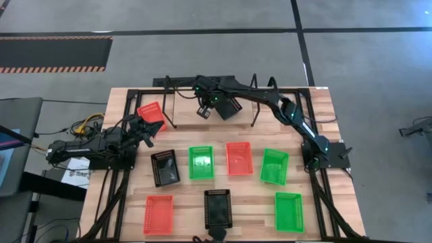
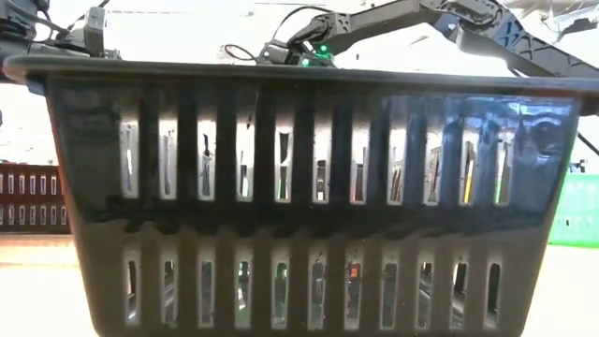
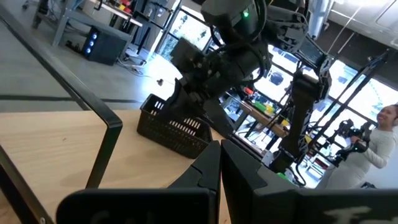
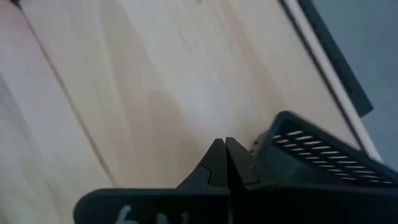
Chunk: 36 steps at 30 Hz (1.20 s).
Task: Stack baskets on shelf by color
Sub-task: Put the top black bin on the shelf
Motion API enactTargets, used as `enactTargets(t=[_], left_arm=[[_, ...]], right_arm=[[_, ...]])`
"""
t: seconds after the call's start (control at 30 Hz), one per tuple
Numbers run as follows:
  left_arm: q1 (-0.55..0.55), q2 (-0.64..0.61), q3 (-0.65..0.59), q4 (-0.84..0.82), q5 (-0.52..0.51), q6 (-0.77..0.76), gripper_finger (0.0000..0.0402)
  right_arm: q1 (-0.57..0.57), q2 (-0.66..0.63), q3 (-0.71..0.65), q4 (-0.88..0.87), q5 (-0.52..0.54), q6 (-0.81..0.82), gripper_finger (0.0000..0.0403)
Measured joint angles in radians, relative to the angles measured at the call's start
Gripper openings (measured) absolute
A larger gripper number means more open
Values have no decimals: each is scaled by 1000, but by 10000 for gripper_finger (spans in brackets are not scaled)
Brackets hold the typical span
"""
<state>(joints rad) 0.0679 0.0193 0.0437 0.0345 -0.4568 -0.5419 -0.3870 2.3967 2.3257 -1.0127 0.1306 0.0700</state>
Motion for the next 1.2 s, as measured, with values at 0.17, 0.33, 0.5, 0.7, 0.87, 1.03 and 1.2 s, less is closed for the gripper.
enactTargets(t=[0.17, 0.33, 0.5, 0.7, 0.87, 1.03, 1.2], left_arm=[[0, 0, 0, 1, 0, -2, 0], [0, 0, 0, 2, 0, -4, 0], [0, 0, 0, 2, 0, -5, 0], [0, 0, 0, 1, 0, -5, 0], [0, 0, 0, 2, -1, -5, 0], [0, 0, 0, 1, -2, -5, 0], [0, 0, 0, 1, -2, -5, 0]], right_arm=[[-36, 0, 0, 5, 2, 0, 0], [-71, 0, 0, 3, 3, 5, 0], [-74, 0, 0, 1, 3, 8, 0], [-48, -4, 3, 34, -45, -41, 0], [-7, -13, 27, 41, -117, -105, 0], [12, -7, 26, 32, -130, -151, 0], [5, 0, 25, 23, -130, -150, 0]])
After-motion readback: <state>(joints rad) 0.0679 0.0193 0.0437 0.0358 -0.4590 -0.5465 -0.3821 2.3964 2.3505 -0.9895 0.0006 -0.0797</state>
